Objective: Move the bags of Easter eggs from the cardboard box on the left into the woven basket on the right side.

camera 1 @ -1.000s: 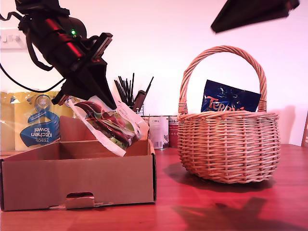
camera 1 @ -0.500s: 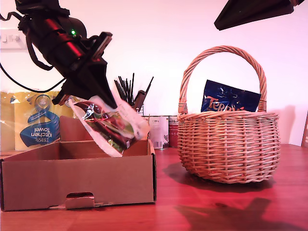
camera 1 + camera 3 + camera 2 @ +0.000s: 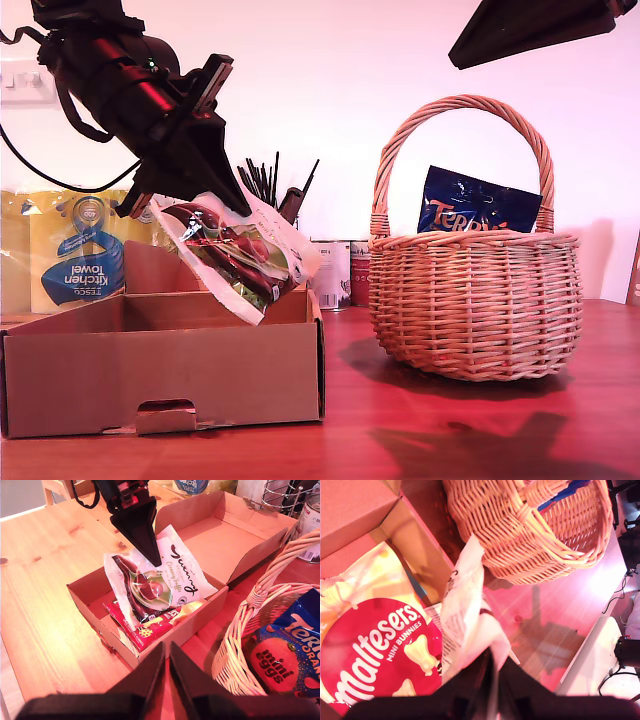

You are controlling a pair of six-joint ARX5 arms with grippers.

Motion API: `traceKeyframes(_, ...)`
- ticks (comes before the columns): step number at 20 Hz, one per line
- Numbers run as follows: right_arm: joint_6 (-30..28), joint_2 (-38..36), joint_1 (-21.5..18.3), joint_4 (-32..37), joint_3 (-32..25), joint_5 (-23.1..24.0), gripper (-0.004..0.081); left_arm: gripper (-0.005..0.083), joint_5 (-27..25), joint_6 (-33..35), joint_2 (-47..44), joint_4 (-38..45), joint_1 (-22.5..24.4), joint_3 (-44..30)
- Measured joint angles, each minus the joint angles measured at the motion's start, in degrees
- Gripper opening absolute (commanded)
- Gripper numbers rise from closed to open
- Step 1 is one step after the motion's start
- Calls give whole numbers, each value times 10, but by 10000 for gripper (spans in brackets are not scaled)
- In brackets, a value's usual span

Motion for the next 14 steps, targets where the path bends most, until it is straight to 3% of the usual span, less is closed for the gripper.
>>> traceKeyframes(9,0,0,0,0,0,0,-13,-24,56,4,-8,2,13,3)
traceKeyframes(14,0,0,0,-4,0,5,-13,-24,134,-4,-9,5,13,46)
